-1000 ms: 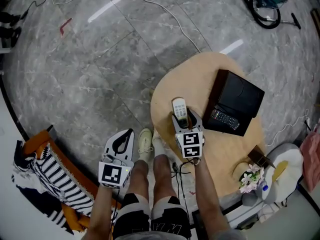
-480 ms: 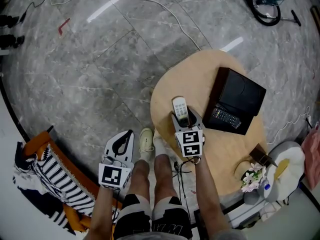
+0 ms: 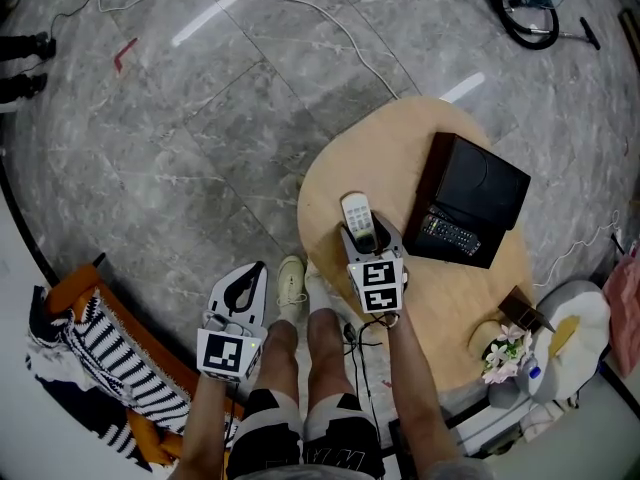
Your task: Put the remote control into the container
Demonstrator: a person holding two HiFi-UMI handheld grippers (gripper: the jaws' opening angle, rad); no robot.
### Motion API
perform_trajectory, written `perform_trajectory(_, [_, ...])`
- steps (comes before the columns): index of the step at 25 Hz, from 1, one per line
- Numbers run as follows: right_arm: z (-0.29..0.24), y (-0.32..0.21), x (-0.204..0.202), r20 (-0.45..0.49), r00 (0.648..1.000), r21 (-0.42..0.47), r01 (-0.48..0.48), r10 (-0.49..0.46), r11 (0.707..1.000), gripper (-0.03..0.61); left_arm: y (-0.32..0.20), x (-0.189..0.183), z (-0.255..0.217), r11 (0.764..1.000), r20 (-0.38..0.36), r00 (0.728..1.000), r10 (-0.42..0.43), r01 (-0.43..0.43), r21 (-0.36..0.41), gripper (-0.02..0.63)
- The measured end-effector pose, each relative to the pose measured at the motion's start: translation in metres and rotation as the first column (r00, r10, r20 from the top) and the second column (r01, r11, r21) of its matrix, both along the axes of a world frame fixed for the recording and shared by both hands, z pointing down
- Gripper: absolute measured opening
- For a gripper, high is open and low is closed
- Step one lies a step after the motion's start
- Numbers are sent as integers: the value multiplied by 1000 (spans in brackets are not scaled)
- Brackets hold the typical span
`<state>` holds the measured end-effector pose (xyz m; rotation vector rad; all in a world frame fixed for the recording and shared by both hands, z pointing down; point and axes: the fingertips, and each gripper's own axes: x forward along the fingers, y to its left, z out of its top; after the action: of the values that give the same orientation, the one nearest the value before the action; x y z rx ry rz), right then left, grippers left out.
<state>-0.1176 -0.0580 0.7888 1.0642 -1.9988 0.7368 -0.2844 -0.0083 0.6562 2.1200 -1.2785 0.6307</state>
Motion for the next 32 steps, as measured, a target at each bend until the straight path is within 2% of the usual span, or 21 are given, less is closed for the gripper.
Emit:
perform_trajectory(12, [-12,1,8,-15,1000,-1,-5,5,1000,250,-6,2,-12,1000,7,1000,9,-9,18,8])
perform_trajectory(21, [-54,-10,20,1,1000,53,-31,31,998,250,-16,15,-33,998,1,999,40,-40,40,8])
perform_trajectory(32, [-98,-15,69,-29,996,99,-85,88,991,250,-42,44,-62,989,-2,992,124,-124,78,8])
